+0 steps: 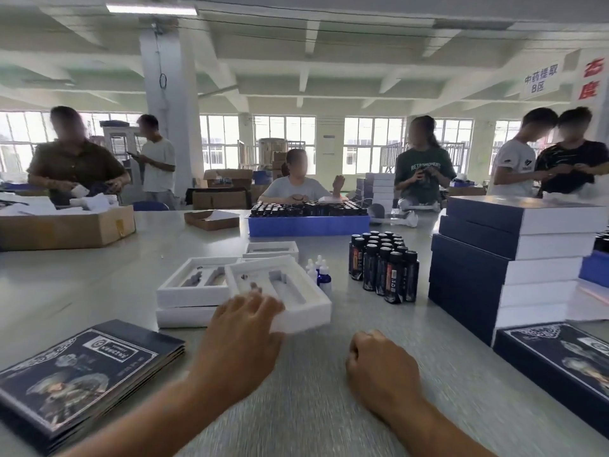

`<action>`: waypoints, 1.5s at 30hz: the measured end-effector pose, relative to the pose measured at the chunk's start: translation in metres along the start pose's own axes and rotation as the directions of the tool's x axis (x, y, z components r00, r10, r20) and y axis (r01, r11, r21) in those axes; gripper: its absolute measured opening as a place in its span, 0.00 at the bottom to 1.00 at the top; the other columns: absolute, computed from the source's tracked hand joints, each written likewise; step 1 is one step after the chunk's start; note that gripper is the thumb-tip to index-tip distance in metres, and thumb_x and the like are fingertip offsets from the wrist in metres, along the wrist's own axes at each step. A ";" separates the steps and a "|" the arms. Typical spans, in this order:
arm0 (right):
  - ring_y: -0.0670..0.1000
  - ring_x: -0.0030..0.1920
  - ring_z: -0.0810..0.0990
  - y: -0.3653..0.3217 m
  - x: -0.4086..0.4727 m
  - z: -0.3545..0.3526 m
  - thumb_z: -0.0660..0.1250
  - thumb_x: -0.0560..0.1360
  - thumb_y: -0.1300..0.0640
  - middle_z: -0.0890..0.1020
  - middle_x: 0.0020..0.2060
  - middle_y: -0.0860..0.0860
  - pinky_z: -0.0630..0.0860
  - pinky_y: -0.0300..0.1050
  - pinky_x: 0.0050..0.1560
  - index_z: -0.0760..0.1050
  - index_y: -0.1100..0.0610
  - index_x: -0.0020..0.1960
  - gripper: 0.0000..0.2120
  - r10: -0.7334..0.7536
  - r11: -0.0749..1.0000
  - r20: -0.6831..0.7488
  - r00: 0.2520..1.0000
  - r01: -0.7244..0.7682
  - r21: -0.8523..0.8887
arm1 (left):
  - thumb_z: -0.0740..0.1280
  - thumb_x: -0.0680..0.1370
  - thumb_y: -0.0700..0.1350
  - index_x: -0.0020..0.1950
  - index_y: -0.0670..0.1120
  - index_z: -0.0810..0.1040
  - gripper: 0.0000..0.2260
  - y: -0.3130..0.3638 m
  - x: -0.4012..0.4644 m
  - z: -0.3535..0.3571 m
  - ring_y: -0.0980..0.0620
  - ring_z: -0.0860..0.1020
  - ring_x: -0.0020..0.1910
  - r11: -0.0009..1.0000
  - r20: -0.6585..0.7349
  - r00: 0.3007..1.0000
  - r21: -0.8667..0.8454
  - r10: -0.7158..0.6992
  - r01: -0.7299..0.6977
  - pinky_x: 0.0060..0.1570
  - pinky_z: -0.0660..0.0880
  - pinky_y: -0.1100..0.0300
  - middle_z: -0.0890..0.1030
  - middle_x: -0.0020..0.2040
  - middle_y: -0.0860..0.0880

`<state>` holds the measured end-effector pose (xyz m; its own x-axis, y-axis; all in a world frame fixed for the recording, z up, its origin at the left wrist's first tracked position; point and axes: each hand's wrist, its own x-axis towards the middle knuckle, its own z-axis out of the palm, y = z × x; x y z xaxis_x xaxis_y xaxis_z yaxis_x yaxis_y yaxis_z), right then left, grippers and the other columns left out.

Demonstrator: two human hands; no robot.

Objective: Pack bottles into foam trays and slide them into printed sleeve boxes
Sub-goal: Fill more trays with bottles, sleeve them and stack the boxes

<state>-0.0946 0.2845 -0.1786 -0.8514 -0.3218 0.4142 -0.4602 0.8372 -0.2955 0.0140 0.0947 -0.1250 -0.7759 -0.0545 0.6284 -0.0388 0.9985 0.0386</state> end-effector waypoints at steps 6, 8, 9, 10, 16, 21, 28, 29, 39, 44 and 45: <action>0.40 0.39 0.75 0.004 0.001 -0.004 0.61 0.78 0.52 0.79 0.42 0.43 0.65 0.35 0.33 0.78 0.46 0.46 0.07 0.062 0.996 0.058 0.996 -0.065 0.060 | 0.77 0.59 0.57 0.49 0.60 0.83 0.19 0.022 -0.072 -0.006 0.60 0.82 0.40 0.970 0.099 0.967 -0.095 0.235 -0.226 0.46 0.79 0.60 0.84 0.45 0.61; 0.39 0.39 0.75 0.006 0.001 -0.006 0.63 0.77 0.52 0.80 0.40 0.41 0.67 0.35 0.34 0.79 0.45 0.47 0.06 0.083 0.990 0.084 0.993 -0.092 0.110 | 0.70 0.67 0.61 0.50 0.60 0.84 0.14 0.018 -0.071 -0.009 0.61 0.82 0.44 0.971 0.032 0.978 -0.130 0.204 -0.198 0.47 0.78 0.60 0.84 0.48 0.62; 0.39 0.39 0.76 0.007 0.001 -0.007 0.64 0.76 0.51 0.80 0.40 0.40 0.70 0.36 0.36 0.79 0.45 0.47 0.05 0.093 0.985 0.102 0.990 -0.107 0.137 | 0.66 0.71 0.62 0.51 0.59 0.84 0.14 0.015 -0.070 -0.011 0.60 0.82 0.47 0.971 0.002 0.985 -0.168 0.170 -0.168 0.48 0.79 0.58 0.83 0.51 0.60; 0.39 0.40 0.77 0.008 0.003 -0.009 0.65 0.76 0.50 0.81 0.40 0.40 0.73 0.38 0.38 0.80 0.46 0.47 0.05 0.108 0.979 0.124 0.986 -0.127 0.161 | 0.63 0.74 0.62 0.53 0.57 0.84 0.16 0.011 -0.070 -0.011 0.58 0.81 0.52 0.967 -0.024 0.991 -0.219 0.129 -0.132 0.49 0.78 0.56 0.83 0.55 0.59; 0.49 0.44 0.82 -0.006 0.051 -0.014 0.70 0.76 0.48 0.83 0.42 0.48 0.79 0.46 0.49 0.78 0.51 0.46 0.06 0.172 0.892 0.248 0.953 -0.257 0.373 | 0.43 0.74 0.71 0.64 0.67 0.74 0.28 -0.007 -0.062 -0.002 0.66 0.53 0.73 0.907 0.188 0.966 -0.349 -0.179 0.236 0.70 0.55 0.64 0.62 0.72 0.67; 0.52 0.42 0.84 -0.040 0.095 0.005 0.74 0.71 0.46 0.84 0.40 0.51 0.80 0.47 0.46 0.79 0.53 0.42 0.11 0.174 0.827 0.282 0.943 -0.296 0.479 | 0.37 0.72 0.73 0.63 0.69 0.73 0.32 -0.008 -0.059 0.006 0.66 0.49 0.73 0.941 0.262 0.954 -0.262 -0.145 0.215 0.71 0.54 0.64 0.60 0.73 0.67; 0.53 0.45 0.83 -0.057 0.125 0.033 0.76 0.63 0.44 0.85 0.44 0.51 0.80 0.48 0.50 0.82 0.52 0.50 0.19 0.311 0.831 0.340 0.888 -0.427 0.357 | 0.31 0.64 0.74 0.63 0.68 0.74 0.41 -0.011 -0.058 0.012 0.66 0.49 0.72 0.948 0.250 0.960 -0.254 -0.124 0.189 0.70 0.55 0.62 0.61 0.70 0.71; 0.54 0.45 0.83 -0.056 0.126 0.035 0.75 0.64 0.43 0.85 0.45 0.51 0.79 0.47 0.49 0.81 0.52 0.51 0.19 0.323 0.835 0.328 0.888 -0.431 0.342 | 0.31 0.64 0.74 0.62 0.69 0.74 0.41 -0.011 -0.058 0.012 0.66 0.49 0.72 0.948 0.242 0.963 -0.260 -0.119 0.183 0.70 0.55 0.63 0.61 0.69 0.72; 0.49 0.39 0.81 -0.046 0.085 -0.013 0.71 0.74 0.47 0.83 0.36 0.49 0.74 0.42 0.38 0.81 0.56 0.44 0.11 0.205 0.864 0.008 0.979 -0.185 0.469 | 0.56 0.77 0.61 0.53 0.56 0.84 0.18 -0.015 -0.059 0.007 0.61 0.69 0.59 0.898 0.040 0.999 -0.440 0.011 0.008 0.56 0.70 0.64 0.80 0.53 0.67; 0.42 0.36 0.82 -0.062 0.013 -0.059 0.68 0.70 0.35 0.84 0.36 0.44 0.78 0.40 0.39 0.80 0.49 0.43 0.17 -0.135 0.948 0.123 0.983 0.093 0.303 | 0.61 0.78 0.56 0.57 0.56 0.80 0.12 -0.012 -0.061 0.006 0.60 0.70 0.58 0.885 0.017 0.998 -0.460 -0.067 0.067 0.54 0.73 0.59 0.78 0.55 0.63; 0.43 0.38 0.82 -0.066 -0.002 -0.059 0.67 0.69 0.32 0.84 0.39 0.44 0.78 0.42 0.41 0.78 0.47 0.47 0.19 -0.159 0.965 0.171 0.972 0.116 0.237 | 0.61 0.79 0.56 0.59 0.56 0.79 0.13 -0.011 -0.062 0.006 0.59 0.70 0.59 0.888 0.020 0.996 -0.451 -0.088 0.087 0.55 0.73 0.58 0.78 0.57 0.61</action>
<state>-0.0483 0.2562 -0.1092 -0.7979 -0.5213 0.3026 -0.6021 0.6656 -0.4409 0.0589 0.0872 -0.1687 -0.7817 -0.1417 0.6073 0.1816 0.8799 0.4391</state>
